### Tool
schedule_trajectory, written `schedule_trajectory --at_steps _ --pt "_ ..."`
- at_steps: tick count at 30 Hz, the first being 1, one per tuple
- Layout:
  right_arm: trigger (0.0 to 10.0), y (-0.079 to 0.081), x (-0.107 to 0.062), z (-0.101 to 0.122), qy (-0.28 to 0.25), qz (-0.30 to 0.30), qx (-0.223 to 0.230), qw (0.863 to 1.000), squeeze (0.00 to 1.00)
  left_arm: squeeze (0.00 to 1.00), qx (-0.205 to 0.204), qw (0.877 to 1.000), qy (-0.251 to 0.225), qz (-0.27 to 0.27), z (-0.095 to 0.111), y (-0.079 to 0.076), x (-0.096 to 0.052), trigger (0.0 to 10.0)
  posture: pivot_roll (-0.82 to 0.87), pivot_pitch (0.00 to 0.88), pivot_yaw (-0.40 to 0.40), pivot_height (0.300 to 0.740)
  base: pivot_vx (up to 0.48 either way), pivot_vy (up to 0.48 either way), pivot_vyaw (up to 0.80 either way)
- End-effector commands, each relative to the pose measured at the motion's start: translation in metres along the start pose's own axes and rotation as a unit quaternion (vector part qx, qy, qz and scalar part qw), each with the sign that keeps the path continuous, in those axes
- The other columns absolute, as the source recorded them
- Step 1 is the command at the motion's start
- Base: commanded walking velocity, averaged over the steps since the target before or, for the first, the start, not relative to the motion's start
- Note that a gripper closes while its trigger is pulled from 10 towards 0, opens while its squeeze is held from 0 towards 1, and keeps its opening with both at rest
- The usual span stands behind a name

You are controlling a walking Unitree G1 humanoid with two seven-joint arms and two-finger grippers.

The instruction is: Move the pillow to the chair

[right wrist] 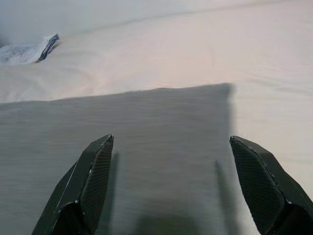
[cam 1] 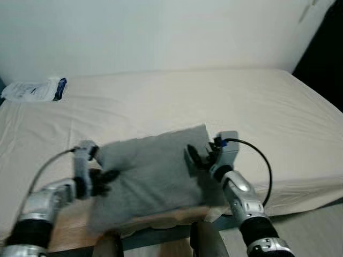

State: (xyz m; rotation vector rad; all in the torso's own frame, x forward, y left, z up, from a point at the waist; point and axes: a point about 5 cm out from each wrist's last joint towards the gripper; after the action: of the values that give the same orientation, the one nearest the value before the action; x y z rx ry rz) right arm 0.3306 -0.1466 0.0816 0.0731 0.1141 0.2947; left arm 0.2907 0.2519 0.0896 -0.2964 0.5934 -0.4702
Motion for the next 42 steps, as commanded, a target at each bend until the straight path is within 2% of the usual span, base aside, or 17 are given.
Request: schedule_trajectory --at_steps 1,3,6,9,14,18,19,20,21,22,23,25,26,27,30,36,42 --pt "10.0 0.003 0.002 -0.001 0.001 0.001 0.009 1.000 0.00 0.00 0.005 1.000 -0.002 0.020 0.001 0.012 -0.012 0.0 0.01 0.032 -0.076 0.583 0.000 0.000 0.00" --pt "10.0 0.002 0.001 -0.001 0.000 -0.001 0.011 1.000 0.00 0.00 0.008 0.999 -0.012 0.031 0.010 0.022 -0.029 0.0 0.01 0.034 -0.077 0.583 0.000 0.000 0.00" --pt "10.0 0.001 0.001 -0.001 0.001 -0.004 0.013 1.000 0.00 0.00 0.009 0.999 -0.017 0.026 0.014 0.025 -0.038 0.0 0.02 0.035 -0.079 0.583 0.000 0.000 0.00" --pt "10.0 0.001 0.001 -0.001 0.001 -0.004 0.013 1.000 0.00 0.00 0.009 0.999 -0.017 0.026 0.014 0.025 -0.038 0.0 0.02 0.035 -0.079 0.583 0.000 0.000 0.00" --pt "10.0 -0.004 0.002 -0.009 0.027 -0.026 0.052 0.998 0.00 0.00 0.001 1.000 0.001 0.015 -0.009 0.010 -0.014 0.0 0.01 0.039 -0.084 0.583 0.000 0.000 0.00" --pt "10.0 -0.009 0.001 -0.015 0.050 -0.038 0.057 0.996 0.00 0.00 0.005 1.000 0.007 0.011 -0.014 0.005 -0.008 0.0 0.00 0.040 -0.083 0.583 0.000 0.000 0.00" --pt "10.0 -0.015 -0.002 -0.022 0.067 -0.055 0.101 0.991 0.00 0.00 0.006 1.000 0.010 0.005 -0.017 0.000 -0.002 0.0 0.00 0.041 -0.083 0.583 0.000 0.000 0.00" --pt "10.0 -0.015 -0.002 -0.022 0.067 -0.055 0.101 0.991 0.00 0.00 0.006 1.000 0.010 0.005 -0.017 0.000 -0.002 0.0 0.00 0.041 -0.083 0.583 0.000 0.000 0.00" --pt "10.0 -0.020 -0.004 -0.026 0.075 -0.065 0.141 0.985 0.00 0.00 0.007 1.000 0.011 0.001 -0.019 -0.003 0.002 0.0 0.00 0.040 -0.082 0.583 0.000 0.000 0.00" --pt "10.0 -0.020 -0.004 -0.026 0.075 -0.065 0.141 0.985 0.00 0.00 0.007 1.000 0.011 0.001 -0.019 -0.003 0.002 0.0 0.00 0.040 -0.082 0.583 0.000 0.000 0.00" --pt "10.0 -0.024 -0.007 -0.031 0.082 -0.068 0.214 0.971 0.00 0.00 0.008 1.000 0.012 0.000 -0.018 -0.004 0.005 0.0 0.00 0.039 -0.082 0.583 0.000 0.000 0.00" --pt "10.0 -0.026 -0.011 -0.038 0.091 -0.062 0.291 0.950 0.00 0.00 0.008 1.000 0.011 -0.002 -0.016 -0.004 0.006 0.0 0.00 0.037 -0.083 0.583 0.000 0.000 0.00" --pt "10.0 -0.026 -0.011 -0.038 0.091 -0.062 0.291 0.950 0.00 0.00 0.008 1.000 0.011 -0.002 -0.016 -0.004 0.006 0.0 0.00 0.037 -0.083 0.583 0.000 0.000 0.00" --pt "10.0 -0.026 -0.016 -0.049 0.129 -0.066 0.288 0.947 0.00 0.00 0.008 1.000 0.011 -0.003 -0.015 -0.004 0.006 0.0 0.00 0.036 -0.083 0.583 0.000 0.000 0.00" --pt "10.0 -0.029 -0.019 -0.055 0.148 -0.079 0.276 0.947 0.00 0.00 0.008 1.000 0.011 -0.004 -0.015 -0.005 0.006 0.0 0.01 0.035 -0.086 0.583 0.000 0.000 0.00" --pt "10.0 -0.036 -0.023 -0.058 0.132 -0.103 0.312 0.935 0.00 0.00 0.009 1.000 0.009 0.002 -0.017 -0.006 0.007 0.0 0.01 0.037 -0.082 0.583 0.000 0.000 0.00" --pt "10.0 -0.032 -0.025 -0.067 0.156 -0.089 0.308 0.934 0.00 0.00 0.020 1.000 0.018 0.004 -0.018 -0.007 0.008 0.0 0.01 0.043 -0.080 0.583 0.000 0.000 0.00"
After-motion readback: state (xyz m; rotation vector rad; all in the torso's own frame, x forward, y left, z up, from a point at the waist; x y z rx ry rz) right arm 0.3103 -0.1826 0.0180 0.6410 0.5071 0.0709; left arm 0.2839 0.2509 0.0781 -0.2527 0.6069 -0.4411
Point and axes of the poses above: a point about 5 cm out from each wrist's last joint towards the gripper, its own x axis pointing out of the wrist towards the gripper, its own z axis along the axis of the wrist's last joint, y = z × x, and after that the axes turned 5 degrees about -x, right-handed
